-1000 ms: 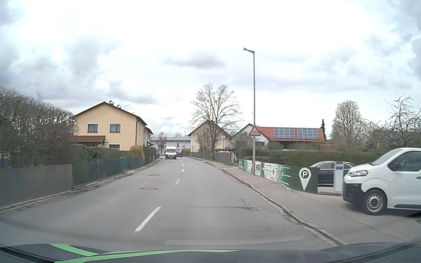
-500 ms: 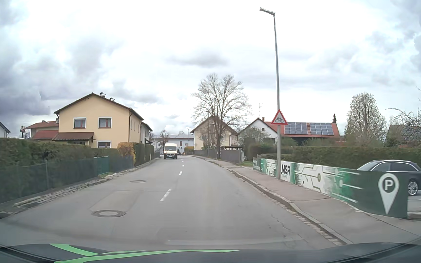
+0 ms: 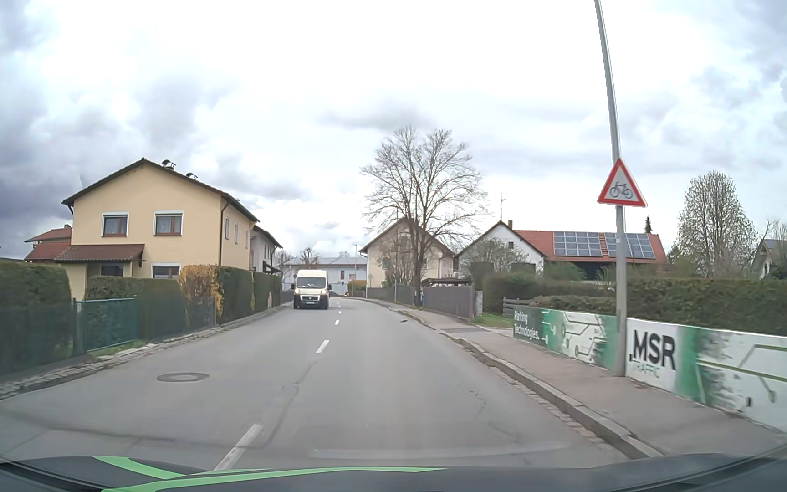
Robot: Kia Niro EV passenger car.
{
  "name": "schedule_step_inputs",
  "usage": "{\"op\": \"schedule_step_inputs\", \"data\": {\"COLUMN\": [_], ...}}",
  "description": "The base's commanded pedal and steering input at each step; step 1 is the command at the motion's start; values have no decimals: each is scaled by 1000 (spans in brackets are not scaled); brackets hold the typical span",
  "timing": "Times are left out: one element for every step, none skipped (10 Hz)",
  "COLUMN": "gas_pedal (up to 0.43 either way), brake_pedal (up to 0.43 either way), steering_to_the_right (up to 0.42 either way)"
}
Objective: Follow the waypoints while adhering to traffic rules and regulations
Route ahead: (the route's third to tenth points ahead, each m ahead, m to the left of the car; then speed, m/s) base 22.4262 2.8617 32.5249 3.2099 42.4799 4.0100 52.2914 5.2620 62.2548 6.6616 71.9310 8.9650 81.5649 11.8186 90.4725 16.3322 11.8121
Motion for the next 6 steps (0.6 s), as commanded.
{"op": "schedule_step_inputs", "data": {"gas_pedal": [79,79,79,79,79,79], "brake_pedal": [0,0,0,0,0,0], "steering_to_the_right": [-5,-5,-6,-6,-7,-7]}}
